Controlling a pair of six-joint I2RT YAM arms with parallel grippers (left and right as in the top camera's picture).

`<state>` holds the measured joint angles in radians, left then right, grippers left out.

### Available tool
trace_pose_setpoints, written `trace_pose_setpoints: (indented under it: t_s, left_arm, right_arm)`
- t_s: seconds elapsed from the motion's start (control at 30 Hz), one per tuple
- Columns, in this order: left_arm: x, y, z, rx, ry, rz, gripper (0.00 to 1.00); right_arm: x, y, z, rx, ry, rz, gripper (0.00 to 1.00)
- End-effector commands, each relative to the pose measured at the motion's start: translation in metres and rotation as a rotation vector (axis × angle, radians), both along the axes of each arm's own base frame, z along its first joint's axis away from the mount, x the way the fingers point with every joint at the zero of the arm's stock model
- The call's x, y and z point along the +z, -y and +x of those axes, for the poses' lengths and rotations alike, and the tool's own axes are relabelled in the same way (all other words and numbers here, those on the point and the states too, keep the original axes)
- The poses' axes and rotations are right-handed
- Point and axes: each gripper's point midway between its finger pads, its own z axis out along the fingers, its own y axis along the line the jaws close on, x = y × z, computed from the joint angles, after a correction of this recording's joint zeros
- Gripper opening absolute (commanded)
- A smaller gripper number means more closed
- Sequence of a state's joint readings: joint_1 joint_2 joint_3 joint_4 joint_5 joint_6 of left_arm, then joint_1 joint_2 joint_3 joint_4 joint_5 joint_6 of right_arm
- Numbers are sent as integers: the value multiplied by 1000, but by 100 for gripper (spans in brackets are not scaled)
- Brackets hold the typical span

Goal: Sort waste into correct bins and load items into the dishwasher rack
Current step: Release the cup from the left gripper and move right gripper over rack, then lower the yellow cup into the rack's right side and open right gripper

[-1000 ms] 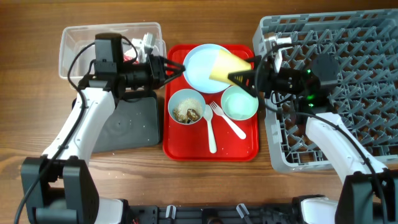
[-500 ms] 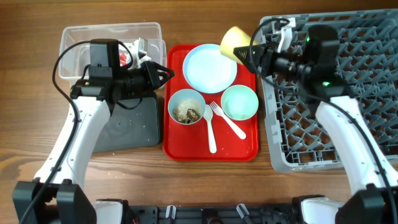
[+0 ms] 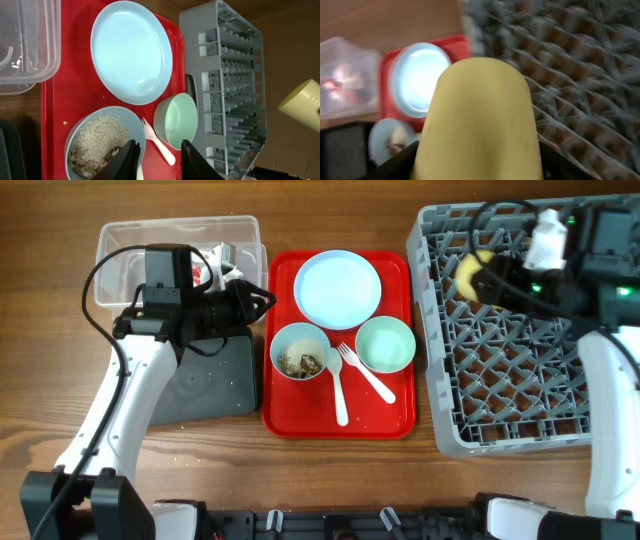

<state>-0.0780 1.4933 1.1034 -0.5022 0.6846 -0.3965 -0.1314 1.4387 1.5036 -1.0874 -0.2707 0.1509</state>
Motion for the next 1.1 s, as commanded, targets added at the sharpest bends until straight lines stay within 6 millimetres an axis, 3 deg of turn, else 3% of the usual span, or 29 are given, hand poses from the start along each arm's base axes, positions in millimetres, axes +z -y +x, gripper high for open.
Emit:
trace_pose_setpoints:
  t_s: [0.0, 0.4, 0.57, 0.77, 1.07]
  left_arm:
    - [5, -2, 0, -9, 35, 15, 29]
    - [5, -2, 0, -8, 36, 15, 29]
    - [5, -2, 0, -8, 34, 15, 29]
    - [4, -2, -1, -10, 27, 15, 29]
    - [3, -2, -2, -10, 21, 16, 31]
  right_arm:
    - [9, 59, -11, -162, -12, -126, 4]
    - [-19, 182, -72, -535, -269, -136, 4]
    - [-37, 224, -75, -630, -368, -103, 4]
    - [-73, 252, -83, -715, -461, -41, 4]
    - [-118, 268, -99, -784, -621, -25, 4]
